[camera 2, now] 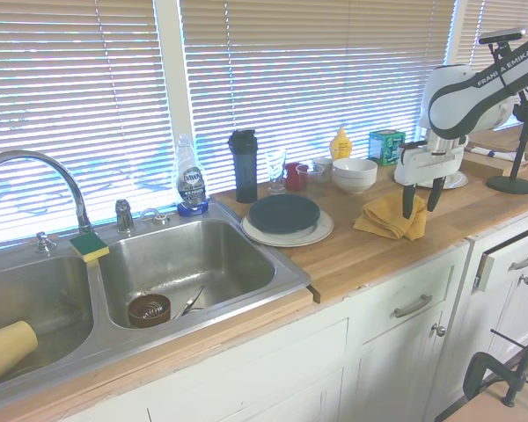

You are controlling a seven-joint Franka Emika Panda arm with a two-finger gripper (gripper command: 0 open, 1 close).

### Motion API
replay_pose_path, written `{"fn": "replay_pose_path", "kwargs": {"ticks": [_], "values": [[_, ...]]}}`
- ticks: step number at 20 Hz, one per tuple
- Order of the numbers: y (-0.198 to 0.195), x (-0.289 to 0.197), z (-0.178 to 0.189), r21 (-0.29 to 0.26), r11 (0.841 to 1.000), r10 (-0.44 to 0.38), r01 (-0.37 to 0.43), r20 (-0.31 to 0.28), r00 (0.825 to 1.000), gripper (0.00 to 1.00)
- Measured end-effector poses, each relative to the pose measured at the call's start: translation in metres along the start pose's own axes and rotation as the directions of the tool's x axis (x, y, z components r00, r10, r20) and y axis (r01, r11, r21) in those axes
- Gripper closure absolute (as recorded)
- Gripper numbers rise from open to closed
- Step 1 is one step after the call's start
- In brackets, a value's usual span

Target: Wipe the blue plate in clockwise motion

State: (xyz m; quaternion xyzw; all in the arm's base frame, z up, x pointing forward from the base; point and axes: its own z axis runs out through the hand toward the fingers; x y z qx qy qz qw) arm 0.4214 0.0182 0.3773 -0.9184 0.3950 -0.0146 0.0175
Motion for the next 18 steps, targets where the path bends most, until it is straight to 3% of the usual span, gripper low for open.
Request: {"fn": "replay_pose_path", "kwargs": {"ticks": [8, 18], "values": [[-0.007, 0.01, -0.009, -0.007, 1.0, 0.005, -0.005, -0.004, 1.0, 0.0], [-0.041, 0.06, -0.017, -0.032, 0.997, 0.068, -0.067, 0.021, 0.998, 0.0]]}}
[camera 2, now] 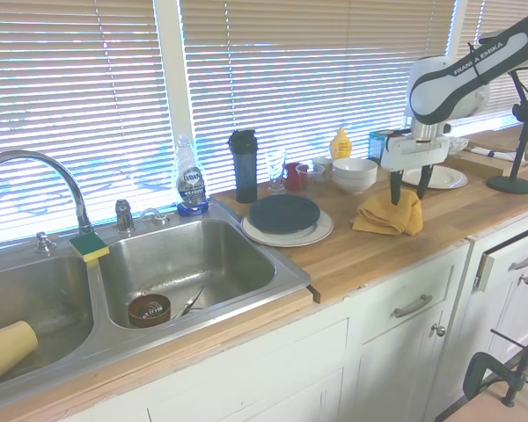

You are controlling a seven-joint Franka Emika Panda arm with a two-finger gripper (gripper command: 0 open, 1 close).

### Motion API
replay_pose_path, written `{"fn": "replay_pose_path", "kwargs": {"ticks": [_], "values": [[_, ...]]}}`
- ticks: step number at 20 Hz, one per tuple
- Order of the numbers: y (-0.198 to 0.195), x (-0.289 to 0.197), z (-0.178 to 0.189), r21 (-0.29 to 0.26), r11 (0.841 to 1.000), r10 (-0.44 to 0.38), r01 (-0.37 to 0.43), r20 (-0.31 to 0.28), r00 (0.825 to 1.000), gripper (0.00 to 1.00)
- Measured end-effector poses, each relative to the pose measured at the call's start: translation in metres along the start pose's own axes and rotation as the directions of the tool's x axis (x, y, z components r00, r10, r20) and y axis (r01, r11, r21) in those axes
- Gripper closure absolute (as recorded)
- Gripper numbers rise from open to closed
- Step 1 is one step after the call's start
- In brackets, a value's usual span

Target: Wipe the blue plate in clockwise motion

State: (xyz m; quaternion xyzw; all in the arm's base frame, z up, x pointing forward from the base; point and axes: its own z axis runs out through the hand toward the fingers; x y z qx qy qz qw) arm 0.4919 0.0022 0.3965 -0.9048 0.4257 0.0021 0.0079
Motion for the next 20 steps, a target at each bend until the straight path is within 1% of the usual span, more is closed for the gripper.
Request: {"fn": "replay_pose_path", "kwargs": {"ticks": [5, 7, 10, 12, 15, 19, 20], "values": [[-0.005, 0.02, -0.008, -0.012, 1.0, 0.024, -0.024, 0.013, 1.0, 0.0], [-0.006, 0.023, 0.0, -0.027, 0.999, 0.028, -0.027, 0.03, 0.999, 0.0], [-0.007, 0.025, 0.022, -0.043, 0.999, 0.022, -0.018, 0.079, 0.997, 0.0], [-0.008, 0.025, 0.032, -0.038, 0.999, 0.013, -0.009, 0.116, 0.993, 0.0], [-0.009, 0.028, 0.04, -0.016, 1.0, 0.01, -0.008, 0.168, 0.986, 0.0], [-0.008, 0.033, 0.047, 0.006, 1.0, 0.004, -0.006, 0.203, 0.979, 0.0], [-0.008, 0.034, 0.048, 0.009, 1.0, 0.001, -0.003, 0.209, 0.978, 1.0]]}}
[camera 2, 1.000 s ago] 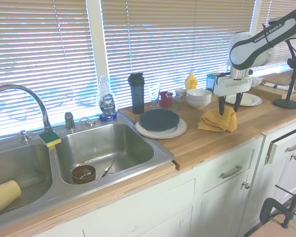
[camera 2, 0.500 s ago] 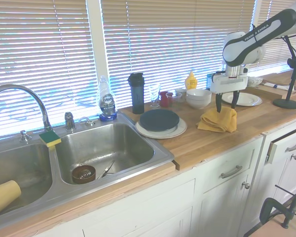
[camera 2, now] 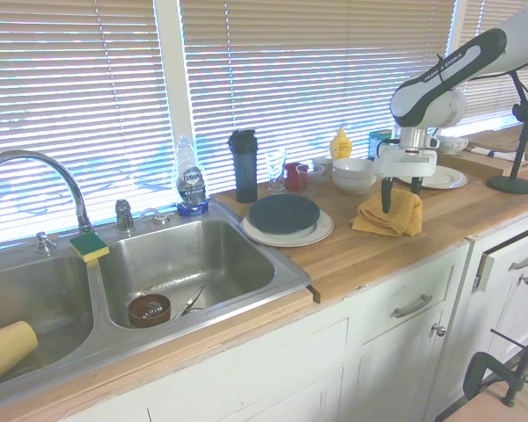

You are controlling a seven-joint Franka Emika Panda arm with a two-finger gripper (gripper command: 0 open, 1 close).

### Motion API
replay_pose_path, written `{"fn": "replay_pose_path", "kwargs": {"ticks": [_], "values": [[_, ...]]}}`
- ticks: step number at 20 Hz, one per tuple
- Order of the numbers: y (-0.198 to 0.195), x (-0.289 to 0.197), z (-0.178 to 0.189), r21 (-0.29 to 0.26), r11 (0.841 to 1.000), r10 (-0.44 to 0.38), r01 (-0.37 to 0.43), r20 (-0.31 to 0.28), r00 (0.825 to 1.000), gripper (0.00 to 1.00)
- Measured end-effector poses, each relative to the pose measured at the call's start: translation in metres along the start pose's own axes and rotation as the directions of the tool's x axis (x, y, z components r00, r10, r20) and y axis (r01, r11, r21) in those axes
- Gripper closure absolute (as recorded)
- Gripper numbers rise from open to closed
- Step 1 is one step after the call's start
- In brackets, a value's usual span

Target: Wipe the blue plate in clockwise motion

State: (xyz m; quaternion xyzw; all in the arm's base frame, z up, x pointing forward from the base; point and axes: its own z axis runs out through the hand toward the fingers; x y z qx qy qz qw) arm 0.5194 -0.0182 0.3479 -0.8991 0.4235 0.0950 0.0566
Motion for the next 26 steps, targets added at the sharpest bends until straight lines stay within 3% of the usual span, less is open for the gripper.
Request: {"fn": "replay_pose_path", "kwargs": {"ticks": [13, 26], "values": [[-0.0003, 0.0035, 0.0048, 0.003, 1.0, -0.004, 0.004, 0.004, 1.0, 1.0], [-0.0031, 0.0027, 0.0012, 0.015, 1.0, -0.026, 0.027, -0.049, 0.998, 1.0]]}}
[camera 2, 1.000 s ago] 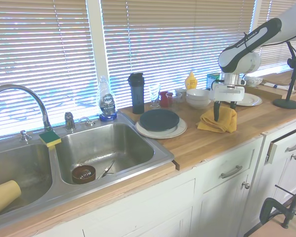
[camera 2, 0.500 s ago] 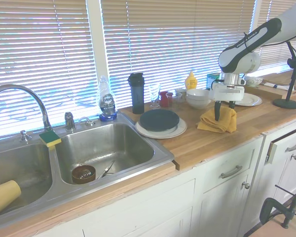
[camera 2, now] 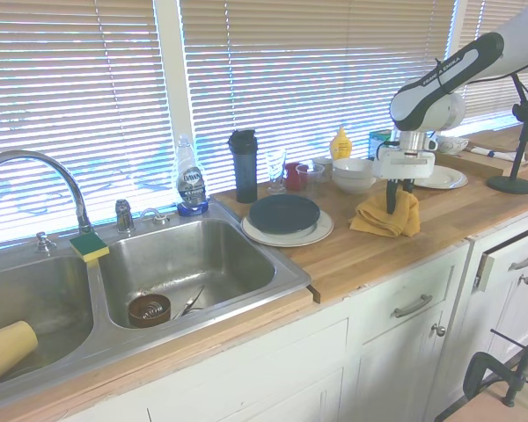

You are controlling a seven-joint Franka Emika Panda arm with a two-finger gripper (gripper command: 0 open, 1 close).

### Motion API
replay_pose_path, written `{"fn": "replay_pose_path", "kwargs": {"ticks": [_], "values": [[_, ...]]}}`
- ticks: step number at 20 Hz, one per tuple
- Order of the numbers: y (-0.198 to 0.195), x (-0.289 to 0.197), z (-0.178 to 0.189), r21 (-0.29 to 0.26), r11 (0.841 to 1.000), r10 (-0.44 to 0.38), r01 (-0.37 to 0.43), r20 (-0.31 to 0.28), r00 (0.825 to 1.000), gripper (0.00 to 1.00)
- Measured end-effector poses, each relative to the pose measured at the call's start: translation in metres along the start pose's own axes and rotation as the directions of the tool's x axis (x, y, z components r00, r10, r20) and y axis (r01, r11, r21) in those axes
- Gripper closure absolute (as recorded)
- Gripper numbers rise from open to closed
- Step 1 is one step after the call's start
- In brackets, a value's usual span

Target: Wipe the blue plate in clockwise motion

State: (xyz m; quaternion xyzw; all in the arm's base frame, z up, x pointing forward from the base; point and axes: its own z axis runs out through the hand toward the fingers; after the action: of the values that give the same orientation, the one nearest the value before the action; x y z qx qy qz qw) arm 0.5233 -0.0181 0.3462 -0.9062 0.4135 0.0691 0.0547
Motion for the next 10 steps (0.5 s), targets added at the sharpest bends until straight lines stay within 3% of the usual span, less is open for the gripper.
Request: {"fn": "replay_pose_path", "kwargs": {"ticks": [10], "values": [[-0.009, -0.023, -0.02, -0.003, 1.0, -0.024, 0.024, -0.082, 0.996, 1.0]]}}
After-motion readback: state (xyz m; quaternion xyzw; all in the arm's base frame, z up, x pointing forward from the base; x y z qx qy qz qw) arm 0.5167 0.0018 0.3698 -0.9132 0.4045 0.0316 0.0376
